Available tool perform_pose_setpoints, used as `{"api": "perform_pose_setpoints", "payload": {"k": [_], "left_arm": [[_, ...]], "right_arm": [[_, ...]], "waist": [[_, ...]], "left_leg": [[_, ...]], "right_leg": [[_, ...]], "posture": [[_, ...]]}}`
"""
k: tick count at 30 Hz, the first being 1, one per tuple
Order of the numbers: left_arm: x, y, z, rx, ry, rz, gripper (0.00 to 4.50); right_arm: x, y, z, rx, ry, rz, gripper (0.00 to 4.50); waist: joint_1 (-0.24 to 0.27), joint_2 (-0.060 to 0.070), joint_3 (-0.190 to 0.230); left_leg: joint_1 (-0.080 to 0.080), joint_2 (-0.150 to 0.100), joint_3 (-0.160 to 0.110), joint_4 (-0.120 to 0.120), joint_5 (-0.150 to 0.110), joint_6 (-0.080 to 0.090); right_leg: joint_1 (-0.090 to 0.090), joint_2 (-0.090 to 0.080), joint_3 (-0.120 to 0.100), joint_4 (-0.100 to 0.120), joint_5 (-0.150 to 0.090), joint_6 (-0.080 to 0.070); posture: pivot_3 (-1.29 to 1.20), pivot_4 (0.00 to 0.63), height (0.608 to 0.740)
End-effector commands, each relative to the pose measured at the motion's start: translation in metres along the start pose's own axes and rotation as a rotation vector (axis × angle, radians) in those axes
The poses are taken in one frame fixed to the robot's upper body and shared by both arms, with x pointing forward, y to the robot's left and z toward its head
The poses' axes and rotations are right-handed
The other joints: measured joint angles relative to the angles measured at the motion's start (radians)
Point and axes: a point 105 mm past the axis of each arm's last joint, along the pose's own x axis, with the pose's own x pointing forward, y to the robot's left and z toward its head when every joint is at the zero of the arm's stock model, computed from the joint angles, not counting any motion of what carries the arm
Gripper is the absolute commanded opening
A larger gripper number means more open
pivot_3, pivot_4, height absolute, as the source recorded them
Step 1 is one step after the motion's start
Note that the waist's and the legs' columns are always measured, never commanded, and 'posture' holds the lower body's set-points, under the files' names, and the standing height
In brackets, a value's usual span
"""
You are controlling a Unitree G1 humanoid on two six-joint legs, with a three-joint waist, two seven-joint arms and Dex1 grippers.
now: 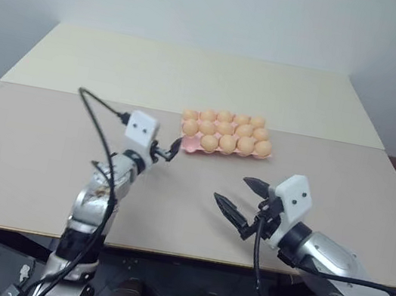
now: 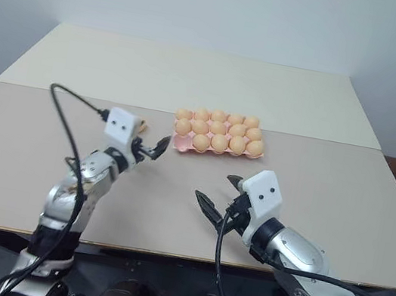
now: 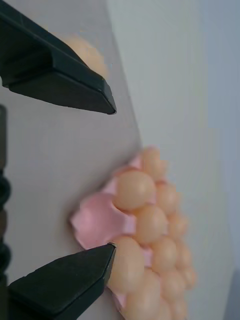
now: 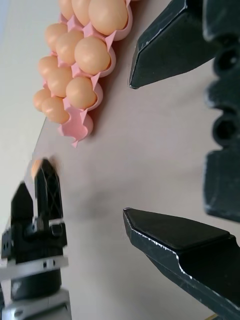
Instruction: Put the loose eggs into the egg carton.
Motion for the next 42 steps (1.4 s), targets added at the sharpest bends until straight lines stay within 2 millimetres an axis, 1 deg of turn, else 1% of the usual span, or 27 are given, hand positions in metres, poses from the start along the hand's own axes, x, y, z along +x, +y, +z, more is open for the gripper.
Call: {"api": "perform_pose_setpoints", "payload": {"k": [1, 4, 7, 13, 19, 22, 26, 33, 36, 41, 42], "left_arm": [[-0.008, 0.012, 0.015, 0.004, -0.044, 0.058, 4.48], [-0.007, 0.024, 0.013, -0.003, -0.021, 0.087, 4.48], [-0.002, 0.033, 0.015, -0.007, -0.004, 0.088, 4.48], [0.023, 0.054, 0.021, -0.004, 0.016, 0.084, 4.48], [0.051, 0.071, 0.021, -0.027, 0.05, 0.079, 4.48], [0.064, 0.074, 0.019, -0.039, 0.076, 0.064, 4.48], [0.08, 0.07, 0.018, -0.036, 0.107, 0.017, 4.48], [0.094, 0.063, 0.01, 0.015, 0.17, -0.024, 4.48], [0.097, 0.063, 0.007, 0.044, 0.193, -0.023, 3.86], [0.1, 0.065, 0.01, 0.048, 0.18, -0.018, 2.25], [0.1, 0.065, 0.011, 0.048, 0.178, -0.02, 1.99]], "right_arm": [[0.002, 0.003, 0.01, -0.037, -0.044, 0.013, 4.5], [0.006, 0.005, 0.012, -0.043, -0.055, 0.027, 4.5], [0.012, 0.007, 0.016, -0.052, -0.066, 0.041, 4.5], [0.027, 0.013, 0.022, -0.064, -0.085, 0.061, 4.5], [0.037, 0.015, 0.025, -0.085, -0.087, 0.066, 4.5], [0.039, 0.019, 0.026, -0.092, -0.089, 0.084, 4.5], [0.041, 0.025, 0.03, -0.106, -0.098, 0.102, 4.5], [0.04, 0.026, 0.032, -0.11, -0.104, 0.105, 4.5], [0.04, 0.026, 0.032, -0.111, -0.105, 0.103, 4.5], [0.04, 0.024, 0.033, -0.104, -0.111, 0.09, 4.5], [0.04, 0.024, 0.033, -0.104, -0.111, 0.089, 4.5]], "waist": [[0.003, 0.0, 0.0], [0.002, 0.0, 0.0], [0.0, 0.0, 0.0], [-0.001, 0.0, 0.0], [-0.002, 0.0, 0.0], [-0.001, 0.0, 0.0], [-0.002, 0.0, 0.0], [-0.003, 0.0, 0.0], [-0.003, 0.0, 0.0], [-0.003, 0.0, 0.0], [-0.003, 0.0, 0.0]], "left_leg": [[0.0, 0.0, 0.0, 0.0, 0.0, 0.0], [0.0, 0.0, 0.0, 0.0, 0.0, 0.0], [0.0, 0.0, 0.0, 0.0, 0.0, 0.0], [0.0, 0.0, 0.0, 0.0, 0.0, 0.0], [-0.002, 0.0, 0.0, 0.0, 0.0, 0.0], [-0.002, 0.0, 0.001, 0.0, 0.0, 0.0], [-0.005, -0.001, 0.002, 0.0, 0.0, 0.0], [-0.011, -0.001, 0.005, 0.001, 0.0, 0.0], [-0.013, -0.001, 0.005, 0.002, 0.0, 0.0], [-0.014, -0.001, 0.005, 0.003, 0.0, 0.0], [-0.015, -0.001, 0.005, 0.003, 0.0, 0.0]], "right_leg": [[0.0, 0.0, 0.0, 0.0, 0.0, 0.0], [0.0, 0.0, 0.0, 0.0, 0.0, 0.0], [0.0, 0.0, 0.0, 0.0, 0.0, 0.0], [0.0, 0.0, -0.001, 0.0, 0.0, 0.0], [-0.002, 0.0, -0.001, -0.001, 0.0, 0.0], [-0.001, 0.0, -0.002, -0.001, 0.0, 0.0], [-0.003, 0.0, -0.002, -0.001, 0.0, 0.0], [-0.01, 0.0, -0.002, 0.001, 0.0, 0.0], [-0.012, 0.0, -0.003, 0.001, 0.0, 0.0], [-0.013, 0.0, -0.003, 0.001, 0.0, 0.0], [-0.013, 0.0, -0.003, 0.001, 0.0, 0.0]], "posture": [[0.0, 0.15, 0.74], [0.0, 0.15, 0.74], [0.0, 0.15, 0.74], [0.0, 0.15, 0.74], [0.0, 0.15, 0.74], [0.0, 0.15, 0.74], [0.0, 0.15, 0.74], [0.0, 0.15, 0.74], [0.0, 0.15, 0.74], [0.0, 0.15, 0.74], [0.0, 0.15, 0.74]]}}
